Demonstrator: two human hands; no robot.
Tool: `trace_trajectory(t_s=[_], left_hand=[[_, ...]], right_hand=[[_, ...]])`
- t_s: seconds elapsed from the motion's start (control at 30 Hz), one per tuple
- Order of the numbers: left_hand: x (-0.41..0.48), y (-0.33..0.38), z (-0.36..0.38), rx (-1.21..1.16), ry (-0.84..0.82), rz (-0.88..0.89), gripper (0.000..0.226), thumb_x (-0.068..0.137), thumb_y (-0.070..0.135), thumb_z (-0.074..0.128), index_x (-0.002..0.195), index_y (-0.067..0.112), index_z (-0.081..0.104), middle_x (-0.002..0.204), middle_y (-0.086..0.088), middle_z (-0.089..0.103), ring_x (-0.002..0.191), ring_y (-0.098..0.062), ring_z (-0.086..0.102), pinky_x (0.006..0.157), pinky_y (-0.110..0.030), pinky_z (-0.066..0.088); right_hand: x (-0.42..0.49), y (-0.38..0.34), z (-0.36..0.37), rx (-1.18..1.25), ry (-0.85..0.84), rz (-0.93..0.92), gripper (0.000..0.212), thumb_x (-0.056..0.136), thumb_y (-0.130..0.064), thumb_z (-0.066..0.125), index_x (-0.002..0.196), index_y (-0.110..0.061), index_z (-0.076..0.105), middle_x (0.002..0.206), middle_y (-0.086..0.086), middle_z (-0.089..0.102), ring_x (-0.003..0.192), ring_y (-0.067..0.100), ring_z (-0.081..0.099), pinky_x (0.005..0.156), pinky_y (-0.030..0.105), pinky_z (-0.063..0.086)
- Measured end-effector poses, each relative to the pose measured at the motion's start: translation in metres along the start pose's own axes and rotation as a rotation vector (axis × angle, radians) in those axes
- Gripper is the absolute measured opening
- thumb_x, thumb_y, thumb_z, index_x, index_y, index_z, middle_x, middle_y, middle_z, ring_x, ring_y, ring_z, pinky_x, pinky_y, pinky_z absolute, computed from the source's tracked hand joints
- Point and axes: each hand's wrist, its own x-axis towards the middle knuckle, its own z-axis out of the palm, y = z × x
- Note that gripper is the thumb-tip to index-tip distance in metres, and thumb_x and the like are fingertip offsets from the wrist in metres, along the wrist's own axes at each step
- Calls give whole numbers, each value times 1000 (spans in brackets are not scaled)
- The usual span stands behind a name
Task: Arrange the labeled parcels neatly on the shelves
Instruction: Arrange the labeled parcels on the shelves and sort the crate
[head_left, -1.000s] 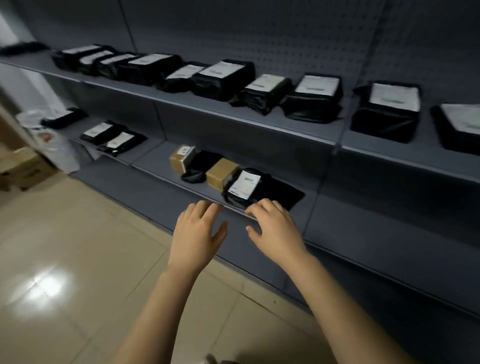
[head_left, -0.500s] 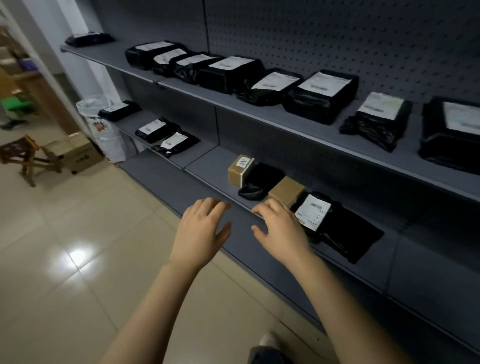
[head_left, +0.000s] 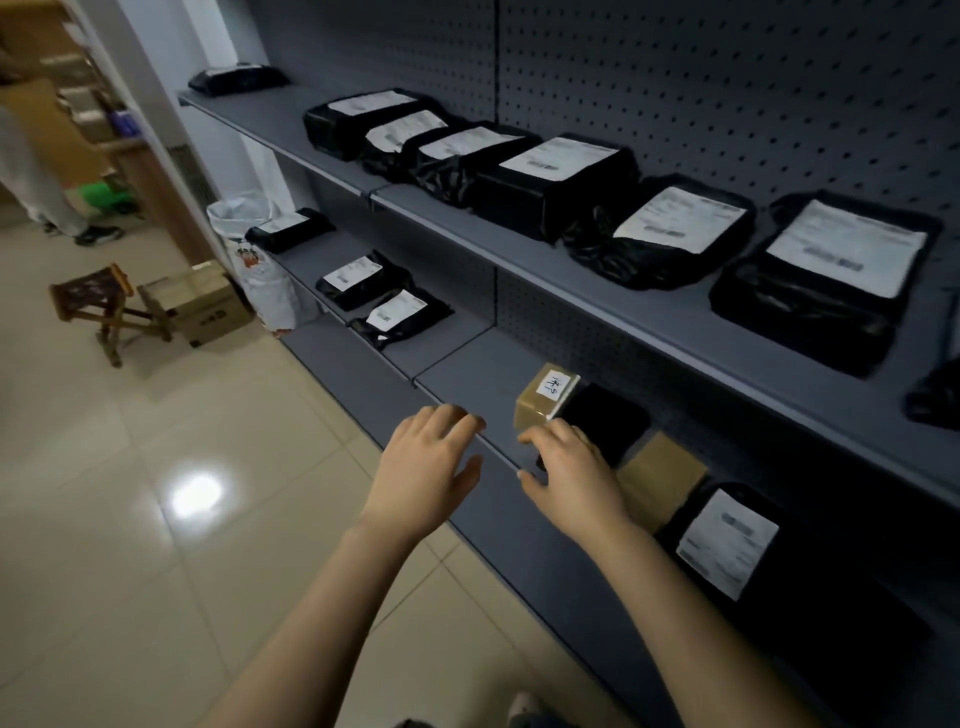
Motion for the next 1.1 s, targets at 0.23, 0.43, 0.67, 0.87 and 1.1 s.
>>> trace_trajectory(t_s=[0.23,0.43,0.67,0.87,1.1], left_hand=[[53,-52,37,-49,-64,76,39,75,26,79,110,20,62,104,0,61,89,-22,59,75,-33,48],[107,-102,81,-132,-183,316,36,74,24,77,106,19,61,100,-3,61,86,-26,61,70,-36,50],[149,-152,131,-202,-323,580,38,71,22,79,105,14,65,99,-5,63,86,-27,63,70,-36,51],[156,-171,190,-285,-391,652,41,66,18,79,105,11,66,98,-9,65,81,-29,64,66,-37,55],[163,-165,263,-341,-481,579,43,76,21,77,116,14,62,111,-7,62,93,-30,63,72,-40,53]], right_hand=[[59,13,25,10,-2,109,35,92,-27,62,126,-20,54,125,-2,50,120,18,45,95,34,45],[96,13,58,37,105,354,33,90,-26,64,122,-19,57,125,-1,52,117,20,48,92,34,47],[114,0,106,52,254,654,32,83,-22,72,113,-15,63,112,4,60,105,25,58,78,32,48],[121,19,150,137,284,830,44,85,-21,72,126,-16,58,121,8,59,110,27,58,84,36,53],[135,76,193,224,284,972,54,87,-26,69,137,-18,49,127,8,56,117,25,56,90,33,51]])
